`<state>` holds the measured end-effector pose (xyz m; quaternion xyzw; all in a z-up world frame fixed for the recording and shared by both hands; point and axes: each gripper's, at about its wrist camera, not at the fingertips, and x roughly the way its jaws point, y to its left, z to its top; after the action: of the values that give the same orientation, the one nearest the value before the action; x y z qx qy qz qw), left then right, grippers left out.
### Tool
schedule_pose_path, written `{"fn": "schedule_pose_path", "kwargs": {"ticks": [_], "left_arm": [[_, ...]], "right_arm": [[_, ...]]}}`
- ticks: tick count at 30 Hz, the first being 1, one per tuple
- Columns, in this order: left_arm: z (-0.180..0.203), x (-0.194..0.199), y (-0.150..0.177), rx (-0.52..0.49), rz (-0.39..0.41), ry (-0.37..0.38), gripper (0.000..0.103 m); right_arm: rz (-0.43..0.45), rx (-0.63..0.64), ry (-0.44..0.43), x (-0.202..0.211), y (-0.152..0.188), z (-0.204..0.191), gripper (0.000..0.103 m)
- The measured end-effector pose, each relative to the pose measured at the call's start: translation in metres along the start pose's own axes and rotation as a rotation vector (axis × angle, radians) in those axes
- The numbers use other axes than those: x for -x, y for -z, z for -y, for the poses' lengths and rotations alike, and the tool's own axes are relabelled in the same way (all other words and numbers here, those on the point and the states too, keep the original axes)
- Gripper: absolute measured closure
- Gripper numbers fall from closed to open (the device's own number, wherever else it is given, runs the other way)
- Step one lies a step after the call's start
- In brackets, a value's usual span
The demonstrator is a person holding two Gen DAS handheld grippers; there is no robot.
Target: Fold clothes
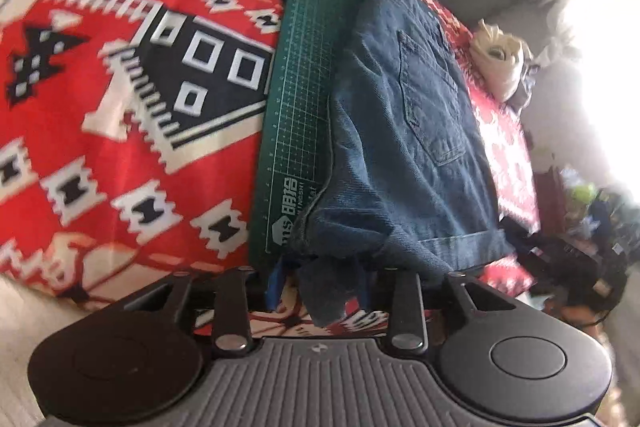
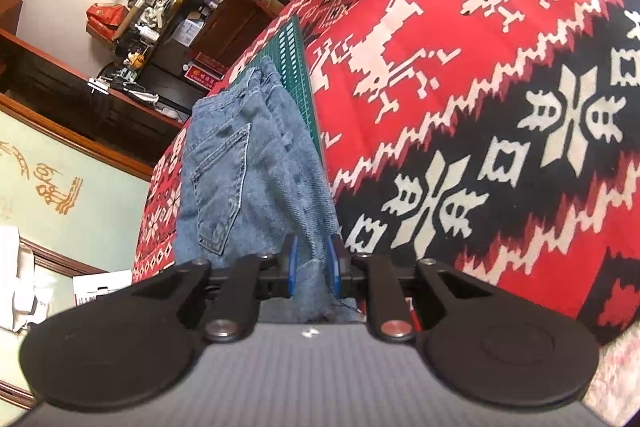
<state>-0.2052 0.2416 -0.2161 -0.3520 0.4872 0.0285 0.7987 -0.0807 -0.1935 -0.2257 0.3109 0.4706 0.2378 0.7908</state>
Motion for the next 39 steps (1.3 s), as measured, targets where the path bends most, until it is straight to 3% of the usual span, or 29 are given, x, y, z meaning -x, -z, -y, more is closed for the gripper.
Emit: {"fn": "schedule_pose_path", "kwargs": {"ticks": [5,8,14,22,25,28,39], "left_arm": [[-0.013,0.015,0.009,-0.005,0.030,0.041,0.092],[-0.023,0.018,0.012,0.032,0.036,0.059,0.092],[-0.034,0.015,0.013,0.086,0.056,0.128,0.092],[-0.030,0.020,-0.004,0.027,0.090,0.109,0.093],[-0.038,0.014,0.004,0.037,0.069,0.083,0.092],[-0.049,0.016,0.015,0.083,0.092,0.109,0.092],[-0.060,0.029,0.016,0.110,0.107,0.078,0.088]], "right_arm": [[-0.014,0.052,0.018,-0.003,0.000,-0.009,0.085],[-0.027,0.077,0.033,-0.004,0.000,-0.012,0.097],[-0.060,0.093,0.037,-0.006,0.003,-0.012,0.098],[-0.045,0.096,0.019,0.003,0.007,-0.016,0.100],[-0.050,0.063,0.007,0.003,0.009,-0.014,0.100],[-0.064,0.070,0.011,0.002,0.013,-0.014,0.100],[-0.092,0.089,0.023,0.010,0.022,-0.021,0.099]]}}
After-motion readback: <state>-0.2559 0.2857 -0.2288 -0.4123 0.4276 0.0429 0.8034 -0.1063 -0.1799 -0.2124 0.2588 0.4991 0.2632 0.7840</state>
